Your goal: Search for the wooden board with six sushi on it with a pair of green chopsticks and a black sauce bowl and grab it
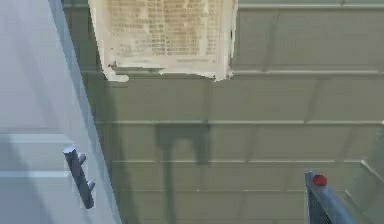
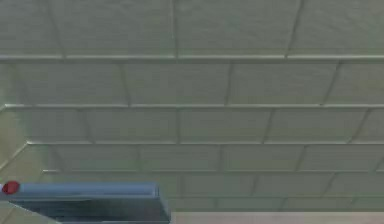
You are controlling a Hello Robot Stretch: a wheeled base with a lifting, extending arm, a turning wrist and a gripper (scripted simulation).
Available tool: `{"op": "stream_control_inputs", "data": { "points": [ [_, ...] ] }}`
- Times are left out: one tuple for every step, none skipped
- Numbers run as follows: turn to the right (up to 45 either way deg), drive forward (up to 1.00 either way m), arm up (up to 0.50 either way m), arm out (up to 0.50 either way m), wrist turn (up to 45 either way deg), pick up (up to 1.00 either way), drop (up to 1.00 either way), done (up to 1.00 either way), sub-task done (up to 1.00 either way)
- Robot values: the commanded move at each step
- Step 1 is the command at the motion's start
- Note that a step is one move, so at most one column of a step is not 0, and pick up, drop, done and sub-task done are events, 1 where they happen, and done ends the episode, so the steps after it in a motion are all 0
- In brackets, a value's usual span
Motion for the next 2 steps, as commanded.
{"op": "stream_control_inputs", "data": {
  "points": [
    [-45.0, 0.00, 0.00, 0.00, 0.0, 0.00, 0.00, 0.00, 0.00],
    [-45.0, 0.00, 0.00, 0.00, 0.0, 0.00, 0.00, 0.00, 0.00]
  ]
}}
